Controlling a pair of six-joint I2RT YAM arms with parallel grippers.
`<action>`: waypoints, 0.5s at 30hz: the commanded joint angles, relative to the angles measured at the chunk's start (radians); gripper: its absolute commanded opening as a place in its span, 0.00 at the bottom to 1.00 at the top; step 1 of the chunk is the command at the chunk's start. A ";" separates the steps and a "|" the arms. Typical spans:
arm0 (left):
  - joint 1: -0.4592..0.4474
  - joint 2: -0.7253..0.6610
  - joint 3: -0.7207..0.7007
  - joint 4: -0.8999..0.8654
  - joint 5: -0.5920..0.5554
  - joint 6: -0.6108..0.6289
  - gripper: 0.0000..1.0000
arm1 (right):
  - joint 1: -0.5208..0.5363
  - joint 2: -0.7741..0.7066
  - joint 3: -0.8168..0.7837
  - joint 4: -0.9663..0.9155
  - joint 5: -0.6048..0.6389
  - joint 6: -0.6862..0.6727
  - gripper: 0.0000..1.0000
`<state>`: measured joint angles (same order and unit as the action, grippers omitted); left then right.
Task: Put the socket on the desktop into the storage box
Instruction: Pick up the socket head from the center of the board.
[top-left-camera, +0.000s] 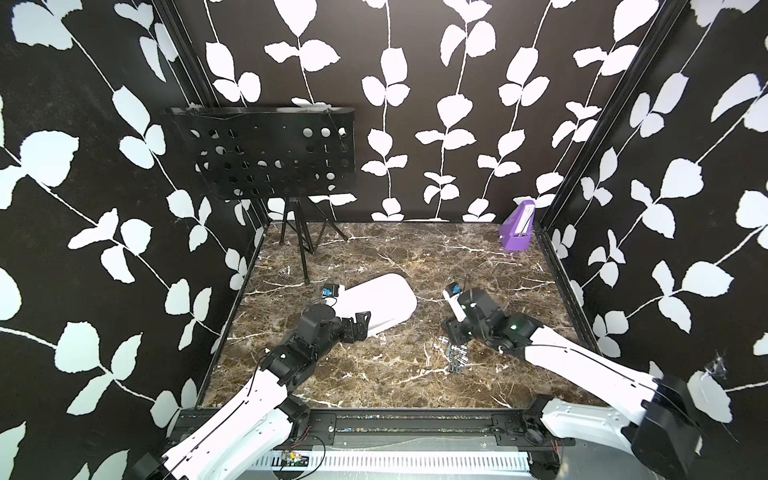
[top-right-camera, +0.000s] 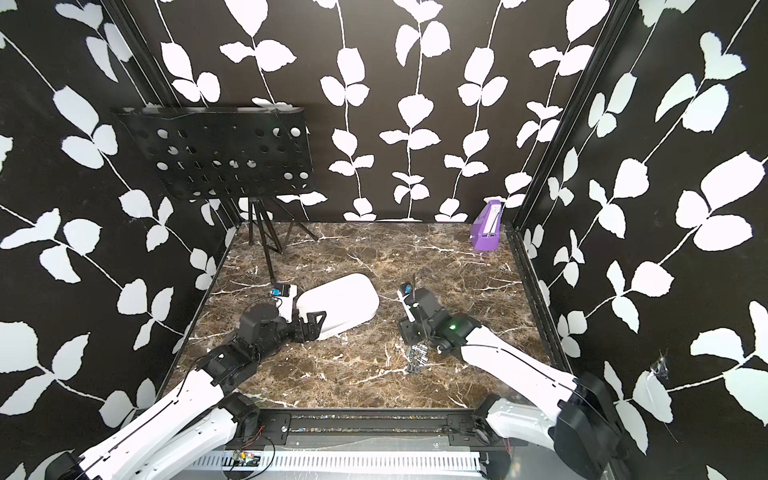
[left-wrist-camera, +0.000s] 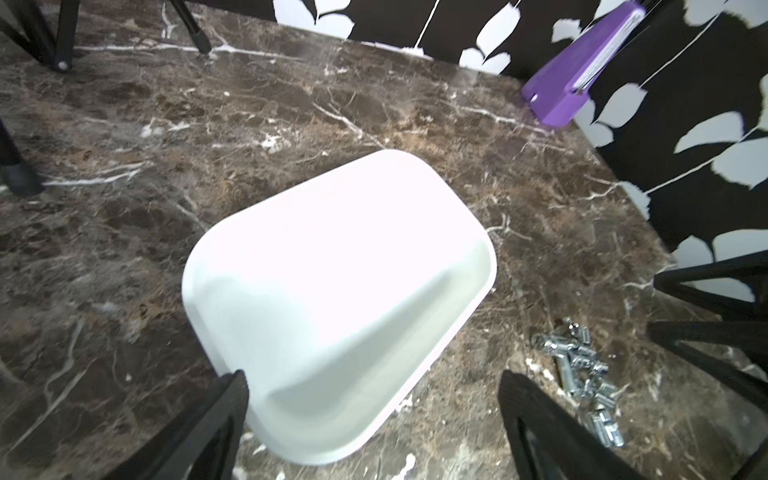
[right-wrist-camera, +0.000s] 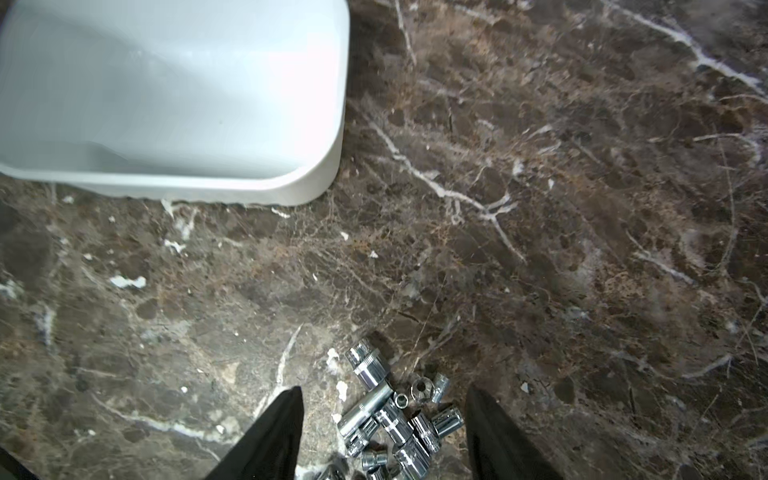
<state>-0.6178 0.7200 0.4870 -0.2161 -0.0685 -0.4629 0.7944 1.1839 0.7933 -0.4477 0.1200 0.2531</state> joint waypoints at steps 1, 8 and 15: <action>-0.010 -0.034 -0.011 -0.034 -0.056 -0.022 0.94 | 0.053 0.018 0.018 -0.004 0.073 -0.034 0.64; -0.010 -0.112 -0.050 -0.087 -0.099 -0.064 0.93 | 0.097 0.098 -0.011 0.024 0.113 -0.034 0.61; -0.010 -0.174 -0.122 -0.018 -0.094 -0.076 0.92 | 0.109 0.199 0.020 0.016 0.112 -0.039 0.55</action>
<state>-0.6231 0.5579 0.3710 -0.2604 -0.1505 -0.5308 0.8902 1.3659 0.7929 -0.4320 0.2100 0.2241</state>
